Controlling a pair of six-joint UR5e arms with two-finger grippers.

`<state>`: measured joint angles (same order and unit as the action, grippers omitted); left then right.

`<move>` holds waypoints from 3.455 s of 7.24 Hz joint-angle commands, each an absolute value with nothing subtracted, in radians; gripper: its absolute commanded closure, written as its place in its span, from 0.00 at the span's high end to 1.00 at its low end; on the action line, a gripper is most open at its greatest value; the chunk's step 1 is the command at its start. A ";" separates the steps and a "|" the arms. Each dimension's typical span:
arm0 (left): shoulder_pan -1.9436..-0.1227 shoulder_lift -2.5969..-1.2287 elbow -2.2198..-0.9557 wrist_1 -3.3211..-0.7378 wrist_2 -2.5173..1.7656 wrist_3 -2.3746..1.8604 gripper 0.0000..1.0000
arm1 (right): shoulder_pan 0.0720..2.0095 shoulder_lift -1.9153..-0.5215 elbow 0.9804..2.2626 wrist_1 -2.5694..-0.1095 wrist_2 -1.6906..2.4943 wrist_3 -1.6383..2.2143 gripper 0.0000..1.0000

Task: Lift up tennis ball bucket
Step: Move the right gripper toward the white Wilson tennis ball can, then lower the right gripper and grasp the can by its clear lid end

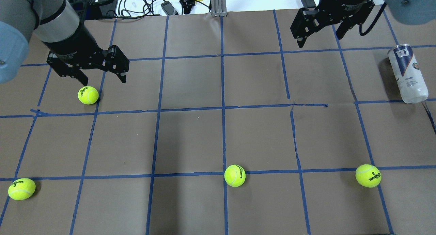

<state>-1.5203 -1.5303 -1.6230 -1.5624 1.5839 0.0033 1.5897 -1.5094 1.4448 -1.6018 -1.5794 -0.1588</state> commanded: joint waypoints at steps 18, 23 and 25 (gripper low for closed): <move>-1.519 -1.531 -1.634 -1.574 1.588 0.006 1.00 | 1.008 -0.889 1.336 -2.172 -1.532 -0.454 1.00; -1.517 -1.526 -1.631 -1.574 1.589 0.006 1.00 | 1.000 -0.821 1.331 -2.249 -1.534 -0.486 0.99; -1.519 -1.525 -1.631 -1.572 1.589 0.008 1.00 | 1.000 -0.821 1.331 -2.249 -1.534 -0.601 0.98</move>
<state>-1.5180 -1.5259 -1.6307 -1.5729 1.5892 0.0071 1.0003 -0.8211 1.3317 -2.2478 -1.5340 -0.5318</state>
